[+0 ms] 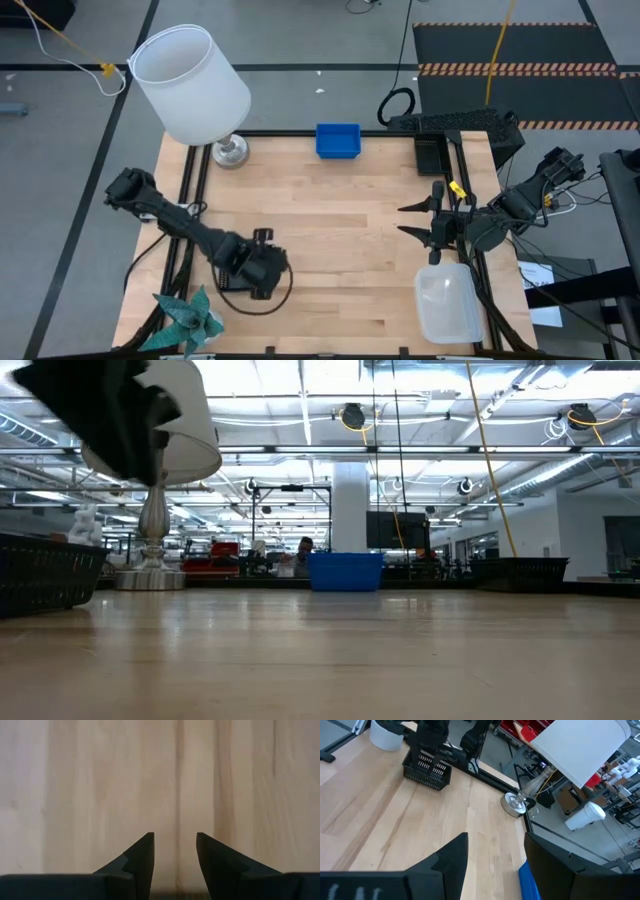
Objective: Stack baskets by color
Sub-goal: Stack the bottom black bin on top of the top black bin
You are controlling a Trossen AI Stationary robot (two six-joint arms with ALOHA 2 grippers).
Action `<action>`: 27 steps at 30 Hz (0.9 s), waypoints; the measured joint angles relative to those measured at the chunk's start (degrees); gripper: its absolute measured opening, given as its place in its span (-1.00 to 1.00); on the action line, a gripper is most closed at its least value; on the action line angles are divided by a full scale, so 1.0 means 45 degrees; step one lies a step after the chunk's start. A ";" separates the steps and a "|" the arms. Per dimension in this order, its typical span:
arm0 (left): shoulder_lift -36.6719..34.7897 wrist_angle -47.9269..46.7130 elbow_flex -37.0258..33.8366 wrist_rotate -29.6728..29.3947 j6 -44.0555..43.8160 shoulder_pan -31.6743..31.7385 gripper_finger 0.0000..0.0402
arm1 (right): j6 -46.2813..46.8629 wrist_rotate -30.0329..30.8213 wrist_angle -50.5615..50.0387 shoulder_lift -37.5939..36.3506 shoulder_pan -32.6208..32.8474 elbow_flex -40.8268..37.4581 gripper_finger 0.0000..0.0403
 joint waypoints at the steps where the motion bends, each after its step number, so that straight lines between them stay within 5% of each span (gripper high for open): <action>1: 0.0000 -0.0031 -0.0172 0.0049 -0.0313 -0.0147 -0.26 | 0.0000 0.0000 -0.0002 0.0000 0.0000 0.0000 -0.07; 27: 0.0000 -0.0856 -0.1140 0.0537 -0.7601 -0.3587 -0.25 | -0.0034 0.0000 0.0699 0.0005 -0.0005 -0.0573 -0.07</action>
